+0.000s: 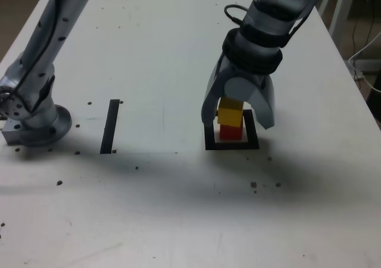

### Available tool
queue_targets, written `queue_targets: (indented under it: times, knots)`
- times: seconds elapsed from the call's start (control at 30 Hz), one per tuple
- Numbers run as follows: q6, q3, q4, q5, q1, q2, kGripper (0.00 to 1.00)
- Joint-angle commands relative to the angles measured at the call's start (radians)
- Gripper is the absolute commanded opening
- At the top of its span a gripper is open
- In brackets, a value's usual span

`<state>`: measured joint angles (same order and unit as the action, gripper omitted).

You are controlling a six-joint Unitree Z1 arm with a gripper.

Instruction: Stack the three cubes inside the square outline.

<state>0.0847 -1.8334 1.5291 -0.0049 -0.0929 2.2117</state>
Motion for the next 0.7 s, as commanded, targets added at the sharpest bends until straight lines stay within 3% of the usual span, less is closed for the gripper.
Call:
queue_targets:
  times: [0.0,0.33,0.67]
  knots:
    - [-0.010,0.014,0.010,0.013,0.019,-0.030,0.99]
    - [-0.012,0.015,0.023,0.076,0.129,-0.063,1.00]
    - [0.030,-0.052,0.032,0.085,0.232,-0.025,1.00]
